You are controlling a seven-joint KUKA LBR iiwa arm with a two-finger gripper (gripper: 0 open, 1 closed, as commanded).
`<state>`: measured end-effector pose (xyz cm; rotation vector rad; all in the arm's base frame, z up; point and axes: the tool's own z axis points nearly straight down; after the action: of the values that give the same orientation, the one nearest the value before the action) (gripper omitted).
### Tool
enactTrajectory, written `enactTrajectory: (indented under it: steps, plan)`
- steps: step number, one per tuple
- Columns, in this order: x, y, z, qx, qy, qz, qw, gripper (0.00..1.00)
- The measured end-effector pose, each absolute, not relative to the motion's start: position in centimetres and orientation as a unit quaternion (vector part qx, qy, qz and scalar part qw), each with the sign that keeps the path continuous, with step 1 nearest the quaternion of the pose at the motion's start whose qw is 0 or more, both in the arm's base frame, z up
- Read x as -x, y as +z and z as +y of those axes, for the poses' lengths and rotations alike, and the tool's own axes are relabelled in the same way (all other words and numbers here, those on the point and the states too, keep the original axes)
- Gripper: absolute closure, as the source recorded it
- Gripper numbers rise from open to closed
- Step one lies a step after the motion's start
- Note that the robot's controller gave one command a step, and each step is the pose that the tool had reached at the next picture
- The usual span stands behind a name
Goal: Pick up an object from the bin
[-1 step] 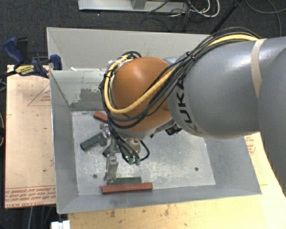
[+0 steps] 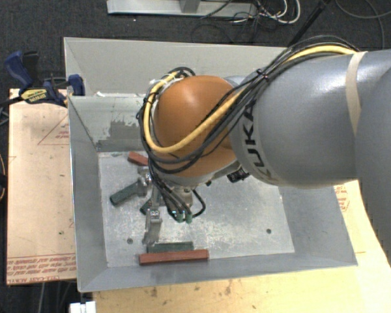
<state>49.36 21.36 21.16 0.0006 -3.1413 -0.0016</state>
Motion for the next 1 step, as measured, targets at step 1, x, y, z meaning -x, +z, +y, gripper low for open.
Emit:
enactTrajectory:
  steps: [1]
  plan:
    - [-52.41,16.53,20.96,0.002,-0.003,-1.000,-0.004,0.00]
